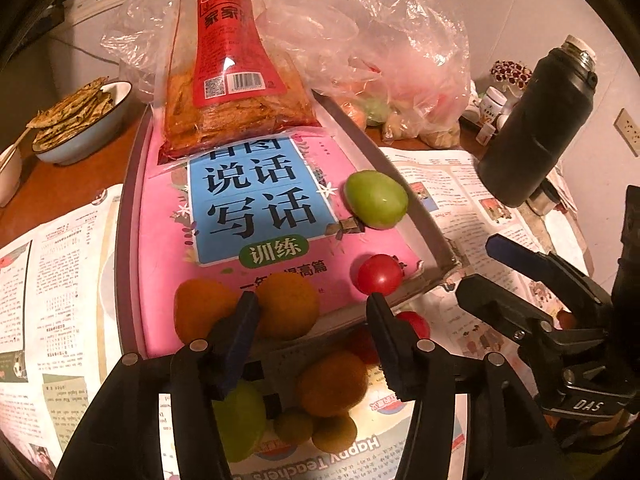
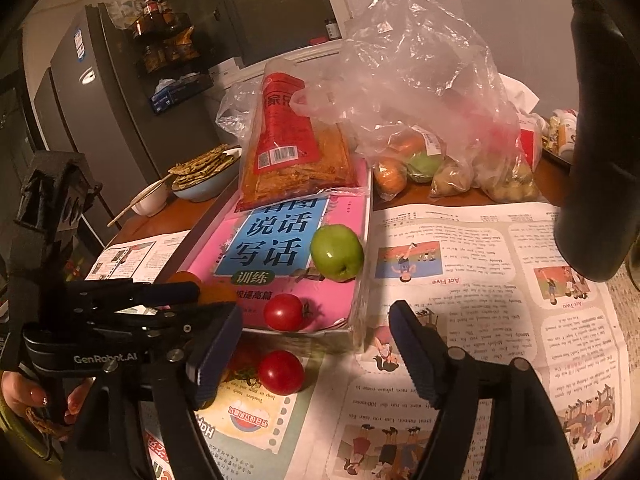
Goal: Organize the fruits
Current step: 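Open both tools to release the orange and green fruit on the workbook, then withdraw both open tools from the workbook toward the fruits on the newspaper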
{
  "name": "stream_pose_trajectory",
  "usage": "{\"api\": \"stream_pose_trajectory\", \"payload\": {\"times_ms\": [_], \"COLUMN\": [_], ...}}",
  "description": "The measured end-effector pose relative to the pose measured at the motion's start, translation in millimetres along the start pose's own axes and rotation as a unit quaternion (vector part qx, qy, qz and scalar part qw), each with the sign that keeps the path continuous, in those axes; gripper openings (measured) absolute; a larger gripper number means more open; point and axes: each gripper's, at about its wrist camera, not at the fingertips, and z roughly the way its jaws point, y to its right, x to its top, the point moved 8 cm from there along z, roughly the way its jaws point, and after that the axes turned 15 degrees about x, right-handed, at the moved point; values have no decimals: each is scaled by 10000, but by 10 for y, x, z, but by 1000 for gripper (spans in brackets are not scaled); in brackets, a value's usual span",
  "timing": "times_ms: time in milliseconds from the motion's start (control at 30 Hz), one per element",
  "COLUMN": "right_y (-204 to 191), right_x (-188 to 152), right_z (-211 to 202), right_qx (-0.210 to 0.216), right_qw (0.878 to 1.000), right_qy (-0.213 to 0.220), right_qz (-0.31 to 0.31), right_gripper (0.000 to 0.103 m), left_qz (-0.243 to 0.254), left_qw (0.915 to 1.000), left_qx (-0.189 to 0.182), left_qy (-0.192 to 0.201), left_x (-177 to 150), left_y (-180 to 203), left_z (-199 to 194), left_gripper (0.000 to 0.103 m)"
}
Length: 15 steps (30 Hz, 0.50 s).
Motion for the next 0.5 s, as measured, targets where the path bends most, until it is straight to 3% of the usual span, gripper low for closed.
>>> {"api": "stream_pose_trajectory", "payload": {"times_ms": [500], "right_y": [65], "right_x": [-27], "right_z": [-134], "right_qx": [-213], "right_qw": [9997], "right_qy": [111], "right_qz": [97], "right_gripper": [88], "left_qz": [-30], "left_qw": [9994], "left_qx": [195], "left_qy": [277], "left_x": [49], "left_y": [-44], "left_z": [-219], "left_gripper": [63]}}
